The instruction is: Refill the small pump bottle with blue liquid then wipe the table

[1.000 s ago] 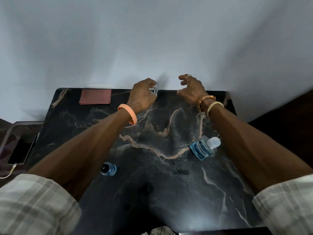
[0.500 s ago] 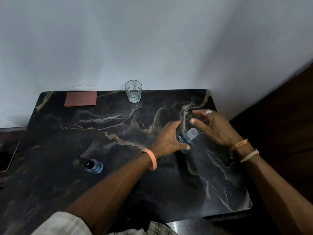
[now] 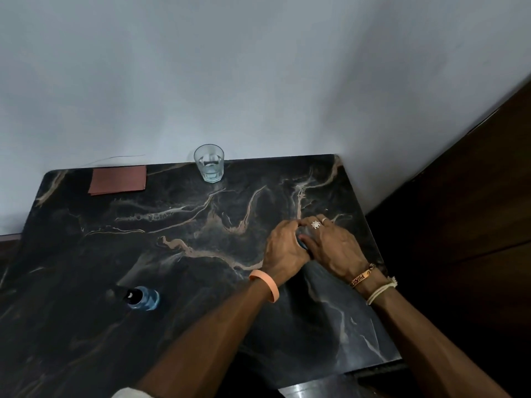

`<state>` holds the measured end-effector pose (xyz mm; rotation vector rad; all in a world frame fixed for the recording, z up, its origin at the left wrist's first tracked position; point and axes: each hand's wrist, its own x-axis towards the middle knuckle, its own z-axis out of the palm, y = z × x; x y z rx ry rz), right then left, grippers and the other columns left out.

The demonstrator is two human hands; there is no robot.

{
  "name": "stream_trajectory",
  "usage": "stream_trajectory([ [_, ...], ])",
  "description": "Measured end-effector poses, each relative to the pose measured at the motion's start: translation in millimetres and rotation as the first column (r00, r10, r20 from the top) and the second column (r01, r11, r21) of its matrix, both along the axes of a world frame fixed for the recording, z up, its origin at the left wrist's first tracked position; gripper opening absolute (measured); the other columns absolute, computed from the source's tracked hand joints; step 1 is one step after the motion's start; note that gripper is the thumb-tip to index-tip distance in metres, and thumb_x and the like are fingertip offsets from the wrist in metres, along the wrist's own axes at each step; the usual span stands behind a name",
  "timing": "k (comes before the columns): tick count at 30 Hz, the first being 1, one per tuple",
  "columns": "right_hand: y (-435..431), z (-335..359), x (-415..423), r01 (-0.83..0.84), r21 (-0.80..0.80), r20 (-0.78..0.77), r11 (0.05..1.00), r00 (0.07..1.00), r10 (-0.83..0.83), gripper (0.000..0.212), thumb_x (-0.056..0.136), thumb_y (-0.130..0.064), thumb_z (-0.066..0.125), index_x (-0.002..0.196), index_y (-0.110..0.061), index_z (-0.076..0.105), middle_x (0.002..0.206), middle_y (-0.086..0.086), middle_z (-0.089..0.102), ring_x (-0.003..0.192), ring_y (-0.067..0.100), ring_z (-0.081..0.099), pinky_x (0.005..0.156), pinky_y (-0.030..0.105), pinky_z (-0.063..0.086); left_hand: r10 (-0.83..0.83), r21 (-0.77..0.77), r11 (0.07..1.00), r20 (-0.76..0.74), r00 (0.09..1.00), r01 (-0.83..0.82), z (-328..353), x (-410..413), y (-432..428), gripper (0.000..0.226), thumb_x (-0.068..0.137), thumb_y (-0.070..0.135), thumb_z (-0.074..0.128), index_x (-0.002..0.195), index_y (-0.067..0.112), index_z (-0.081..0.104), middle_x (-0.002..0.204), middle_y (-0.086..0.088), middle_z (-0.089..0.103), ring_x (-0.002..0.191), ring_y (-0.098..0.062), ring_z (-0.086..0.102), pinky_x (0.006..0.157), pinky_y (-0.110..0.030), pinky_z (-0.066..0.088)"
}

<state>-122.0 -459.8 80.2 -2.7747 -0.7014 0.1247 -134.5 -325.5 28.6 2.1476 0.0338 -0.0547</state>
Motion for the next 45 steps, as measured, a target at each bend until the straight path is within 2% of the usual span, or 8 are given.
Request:
stream_trajectory([
  [5,0.8,-6.3,-2.9,0.04,0.05,0.009,0.998,0.999,-0.041,0.022,0.1,-0.038,0.05,0.115,-0.027,0.06,0.11,-0.005,0.056,0.096,0.014,0.057,0.078,0.036,0.053,-0.001,0.007,1.0,-0.007,1.0,0.001,-4.2,-0.5,-0.2,0.051,0.068,0.027,0.082,0.115,0.024,0.061,0.115,0.002,0.062,0.104,-0.016,0.061,0.091,-0.032,0.054],
  [10,-5.4,-26.2,-7.4,0.276,0.249,-0.135,0.928,0.959,-0.249,0.065,0.082,-0.05,0.072,0.138,-0.03,0.046,0.129,-0.013,0.054,0.112,0.006,0.055,0.092,0.022,0.044,-0.044,-0.054,0.998,-0.014,0.999,0.043,-9.6,-6.0,2.9,0.074,0.07,0.03,0.08,0.136,0.025,0.047,0.134,0.002,0.052,0.121,-0.011,0.051,0.103,-0.03,0.046],
  [13,-11.8,-42.2,-16.5,0.513,0.47,-0.461,0.718,0.837,-0.296,0.08,0.069,-0.06,0.076,0.139,-0.034,0.045,0.129,-0.023,0.053,0.116,-0.001,0.054,0.095,0.023,0.046,-0.083,-0.067,0.995,-0.16,0.984,0.073,-20.8,-13.6,10.8,0.112,0.065,0.028,0.086,0.154,0.023,0.018,0.156,0.001,0.024,0.14,-0.014,0.031,0.108,-0.026,0.03],
  [16,-20.3,-63.5,-19.4,0.646,0.602,-0.684,0.47,0.72,-0.113,0.067,0.071,-0.017,0.065,0.136,-0.026,0.053,0.131,-0.008,0.063,0.125,0.016,0.056,0.096,0.031,0.05,-0.041,-0.04,0.999,-0.338,0.94,0.03,-34.6,-17.0,18.4,0.115,0.068,0.019,0.085,0.156,0.024,0.011,0.161,-0.003,0.021,0.146,-0.023,0.026,0.112,-0.034,0.029],
  [20,-16.1,-75.5,-24.0,0.612,0.51,-0.682,0.604,0.716,-0.148,0.064,0.078,0.01,0.067,0.134,-0.018,0.053,0.125,0.0,0.066,0.117,0.017,0.062,0.091,0.029,0.055,-0.098,-0.076,0.994,-0.341,0.935,0.077,-47.1,-12.5,20.6,0.088,0.066,0.014,0.085,0.141,0.024,0.04,0.136,0.003,0.055,0.127,-0.019,0.051,0.097,-0.025,0.041],
  [26,0.8,-77.9,-17.3,0.542,0.426,-0.467,0.724,0.817,-0.337,0.047,0.089,-0.021,0.071,0.132,-0.014,0.055,0.12,-0.001,0.065,0.108,0.013,0.062,0.086,0.02,0.048,-0.118,-0.134,0.988,-0.285,0.951,0.082,-54.1,2.2,11.8,0.064,0.073,-0.002,0.068,0.129,0.025,0.053,0.118,0.007,0.068,0.109,-0.015,0.064,0.093,-0.034,0.055],
  [38,32.6,-58.3,120.6,0.577,0.527,-0.353,0.624,0.817,-0.456,0.041,0.09,-0.023,0.069,0.128,-0.014,0.055,0.118,0.001,0.065,0.105,0.013,0.06,0.086,0.026,0.047,-0.174,-0.367,0.928,-0.267,0.948,0.067,-0.6,147.8,27.7,0.054,0.07,-0.01,0.068,0.108,0.027,0.063,0.114,-0.001,0.07,0.11,-0.023,0.065,0.097,-0.042,0.053],
  [45,38.2,-65.9,196.3,0.561,0.503,-0.293,0.658,0.826,-0.481,0.04,0.087,-0.016,0.071,0.125,-0.01,0.059,0.117,0.007,0.067,0.108,0.022,0.063,0.084,0.025,0.047,-0.206,-0.489,0.872,-0.311,0.928,0.03,8.1,207.6,28.6,0.067,0.067,-0.03,0.053,0.111,0.02,0.058,0.105,0.005,0.066,0.103,-0.02,0.064,0.056,-0.021,0.05],
])
